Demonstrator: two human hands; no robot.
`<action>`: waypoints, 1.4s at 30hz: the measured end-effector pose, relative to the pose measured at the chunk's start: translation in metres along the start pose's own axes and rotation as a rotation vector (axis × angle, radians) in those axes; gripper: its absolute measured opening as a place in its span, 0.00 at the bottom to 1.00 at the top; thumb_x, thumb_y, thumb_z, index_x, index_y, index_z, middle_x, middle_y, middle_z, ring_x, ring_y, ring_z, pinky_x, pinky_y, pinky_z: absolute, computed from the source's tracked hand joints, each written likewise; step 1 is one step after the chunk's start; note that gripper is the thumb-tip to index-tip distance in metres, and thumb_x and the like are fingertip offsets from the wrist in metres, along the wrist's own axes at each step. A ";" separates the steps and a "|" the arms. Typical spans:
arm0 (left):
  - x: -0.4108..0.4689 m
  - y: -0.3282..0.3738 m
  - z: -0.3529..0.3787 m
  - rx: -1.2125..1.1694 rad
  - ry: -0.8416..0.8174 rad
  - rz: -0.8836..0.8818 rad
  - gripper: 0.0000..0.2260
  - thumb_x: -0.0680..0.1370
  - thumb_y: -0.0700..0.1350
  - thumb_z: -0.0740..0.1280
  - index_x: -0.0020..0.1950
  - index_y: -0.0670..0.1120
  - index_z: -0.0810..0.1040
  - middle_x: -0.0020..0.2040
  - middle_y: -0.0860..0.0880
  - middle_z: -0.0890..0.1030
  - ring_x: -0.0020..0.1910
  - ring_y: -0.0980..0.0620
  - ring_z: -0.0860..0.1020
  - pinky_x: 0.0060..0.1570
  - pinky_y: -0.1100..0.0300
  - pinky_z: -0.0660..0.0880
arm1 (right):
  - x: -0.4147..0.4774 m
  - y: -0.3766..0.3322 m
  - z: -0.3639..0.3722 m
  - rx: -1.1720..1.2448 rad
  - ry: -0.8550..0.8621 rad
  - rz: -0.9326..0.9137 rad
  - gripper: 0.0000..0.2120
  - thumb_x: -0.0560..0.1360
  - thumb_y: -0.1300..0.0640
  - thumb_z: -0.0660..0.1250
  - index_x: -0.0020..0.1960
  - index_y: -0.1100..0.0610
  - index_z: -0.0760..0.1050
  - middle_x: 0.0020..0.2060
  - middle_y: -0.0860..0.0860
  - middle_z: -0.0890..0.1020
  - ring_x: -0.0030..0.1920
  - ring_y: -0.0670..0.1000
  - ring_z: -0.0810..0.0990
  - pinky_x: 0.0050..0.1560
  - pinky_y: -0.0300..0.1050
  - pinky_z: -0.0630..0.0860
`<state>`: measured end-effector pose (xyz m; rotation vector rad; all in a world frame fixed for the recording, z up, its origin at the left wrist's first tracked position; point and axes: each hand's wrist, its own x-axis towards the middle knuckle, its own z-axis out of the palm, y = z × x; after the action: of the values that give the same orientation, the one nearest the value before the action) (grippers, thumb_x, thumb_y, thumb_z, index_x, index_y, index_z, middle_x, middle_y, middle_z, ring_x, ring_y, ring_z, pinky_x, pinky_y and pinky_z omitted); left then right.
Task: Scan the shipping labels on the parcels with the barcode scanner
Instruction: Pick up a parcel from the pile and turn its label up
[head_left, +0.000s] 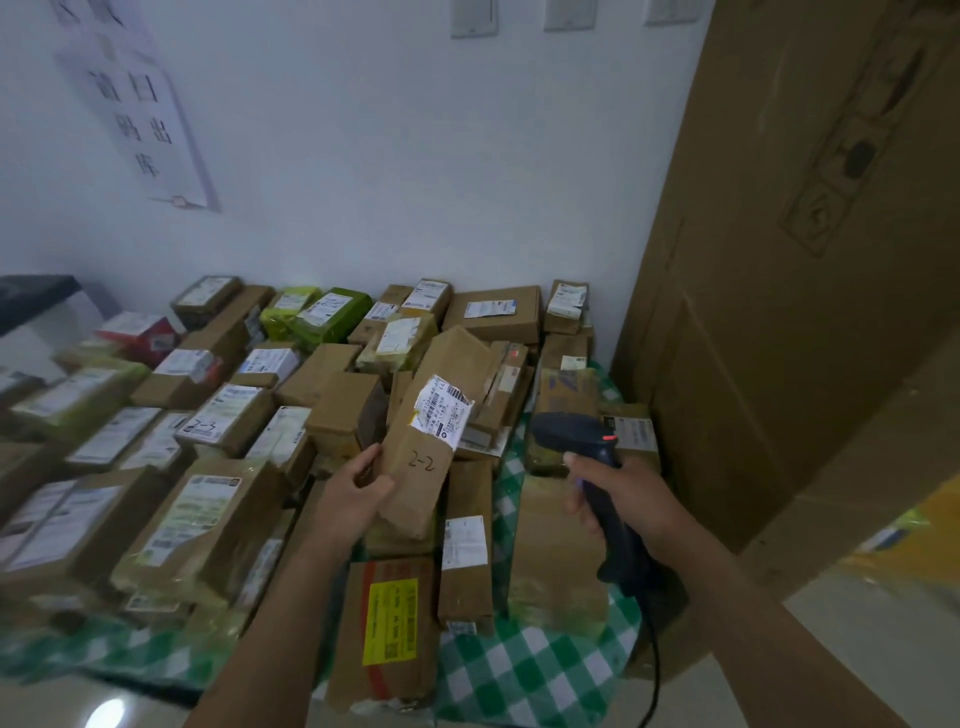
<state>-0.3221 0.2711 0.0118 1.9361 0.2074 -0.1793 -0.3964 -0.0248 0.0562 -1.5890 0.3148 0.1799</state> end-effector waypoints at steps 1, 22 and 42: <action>-0.003 0.000 0.004 -0.021 0.013 -0.017 0.28 0.76 0.48 0.70 0.76 0.53 0.67 0.69 0.47 0.75 0.62 0.49 0.77 0.59 0.47 0.77 | 0.000 -0.002 -0.001 -0.002 -0.015 -0.003 0.15 0.76 0.52 0.70 0.40 0.64 0.77 0.34 0.62 0.80 0.24 0.52 0.74 0.28 0.46 0.72; 0.016 0.020 0.028 0.232 -0.148 0.017 0.23 0.79 0.44 0.67 0.74 0.49 0.71 0.65 0.49 0.74 0.56 0.52 0.74 0.38 0.65 0.71 | 0.006 -0.012 -0.034 -0.577 -0.117 -0.126 0.10 0.75 0.50 0.70 0.55 0.50 0.77 0.29 0.58 0.80 0.21 0.44 0.74 0.27 0.40 0.73; -0.034 -0.003 0.109 0.278 -0.130 0.053 0.31 0.73 0.45 0.72 0.76 0.52 0.69 0.71 0.53 0.70 0.58 0.54 0.72 0.50 0.58 0.77 | 0.001 0.020 -0.075 -0.344 0.121 -0.054 0.10 0.76 0.51 0.70 0.45 0.58 0.77 0.32 0.57 0.82 0.25 0.53 0.75 0.29 0.45 0.74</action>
<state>-0.3588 0.1684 -0.0233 2.1943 0.0461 -0.3110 -0.4073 -0.1003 0.0399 -1.9517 0.3475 0.0987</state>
